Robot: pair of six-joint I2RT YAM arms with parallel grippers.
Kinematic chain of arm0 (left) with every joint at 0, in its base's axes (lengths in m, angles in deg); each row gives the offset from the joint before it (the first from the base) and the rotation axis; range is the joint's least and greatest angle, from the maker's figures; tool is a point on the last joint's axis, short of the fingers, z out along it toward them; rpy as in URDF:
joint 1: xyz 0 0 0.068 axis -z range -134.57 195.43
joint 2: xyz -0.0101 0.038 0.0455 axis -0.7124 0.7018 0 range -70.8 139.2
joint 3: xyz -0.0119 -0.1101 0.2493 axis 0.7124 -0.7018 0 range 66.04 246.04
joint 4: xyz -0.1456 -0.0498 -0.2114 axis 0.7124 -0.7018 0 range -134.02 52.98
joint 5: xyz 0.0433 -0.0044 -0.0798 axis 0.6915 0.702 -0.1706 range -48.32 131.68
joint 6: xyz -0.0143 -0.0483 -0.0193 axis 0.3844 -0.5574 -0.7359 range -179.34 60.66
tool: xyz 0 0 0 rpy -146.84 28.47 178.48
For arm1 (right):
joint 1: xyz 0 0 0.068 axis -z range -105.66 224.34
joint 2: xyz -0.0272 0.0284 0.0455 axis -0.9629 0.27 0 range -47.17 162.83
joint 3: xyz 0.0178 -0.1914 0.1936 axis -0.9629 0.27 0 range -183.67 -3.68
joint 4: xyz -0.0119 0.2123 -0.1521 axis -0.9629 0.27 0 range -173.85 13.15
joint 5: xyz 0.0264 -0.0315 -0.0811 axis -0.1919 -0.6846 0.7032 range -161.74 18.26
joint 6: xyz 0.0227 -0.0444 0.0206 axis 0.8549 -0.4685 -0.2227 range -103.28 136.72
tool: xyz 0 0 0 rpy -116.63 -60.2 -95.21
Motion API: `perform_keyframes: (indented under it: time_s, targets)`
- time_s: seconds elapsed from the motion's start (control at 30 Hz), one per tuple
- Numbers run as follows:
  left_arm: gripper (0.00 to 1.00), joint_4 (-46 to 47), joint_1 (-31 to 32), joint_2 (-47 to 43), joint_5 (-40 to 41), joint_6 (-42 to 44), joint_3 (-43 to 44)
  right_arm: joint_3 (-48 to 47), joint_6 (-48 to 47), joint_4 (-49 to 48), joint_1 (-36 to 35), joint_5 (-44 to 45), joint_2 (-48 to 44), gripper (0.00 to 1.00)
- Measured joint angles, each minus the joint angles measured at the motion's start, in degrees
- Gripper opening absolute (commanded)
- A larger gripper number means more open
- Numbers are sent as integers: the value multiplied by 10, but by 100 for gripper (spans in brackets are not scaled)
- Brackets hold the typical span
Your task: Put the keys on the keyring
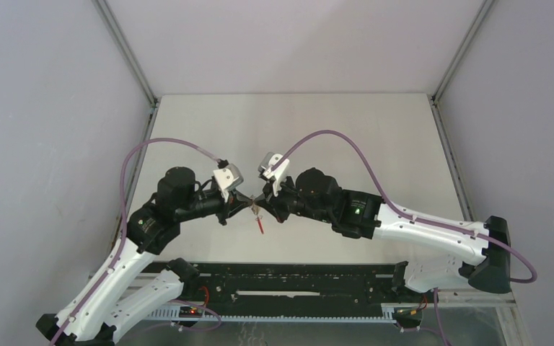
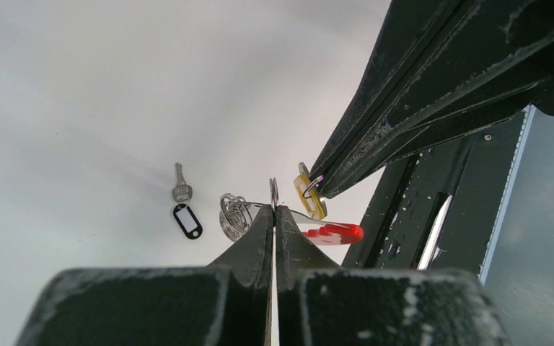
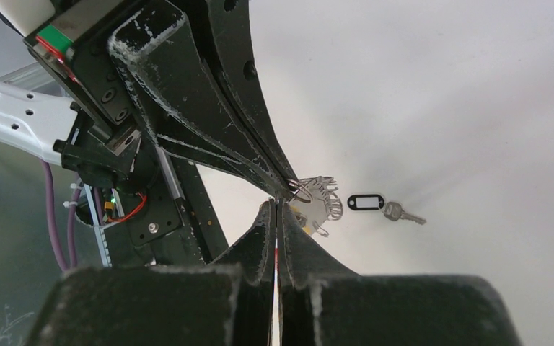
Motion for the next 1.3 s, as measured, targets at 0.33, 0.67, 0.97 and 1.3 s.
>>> perform_keyframes:
  time_s: [0.33,0.67,0.97,1.3]
  targets:
    - [0,8,0,0,11,-13,0,-16,2,1,0,6,25,0]
    - [0,16,0,-1,19,-14,0,-29,10,4,0,31,33,0]
    - [0,19,0,-4,21,-14,-9,-32,14,8,0,37,43,0]
    - [0,17,0,-4,29,-14,-9,-41,23,17,-3,47,52,0]
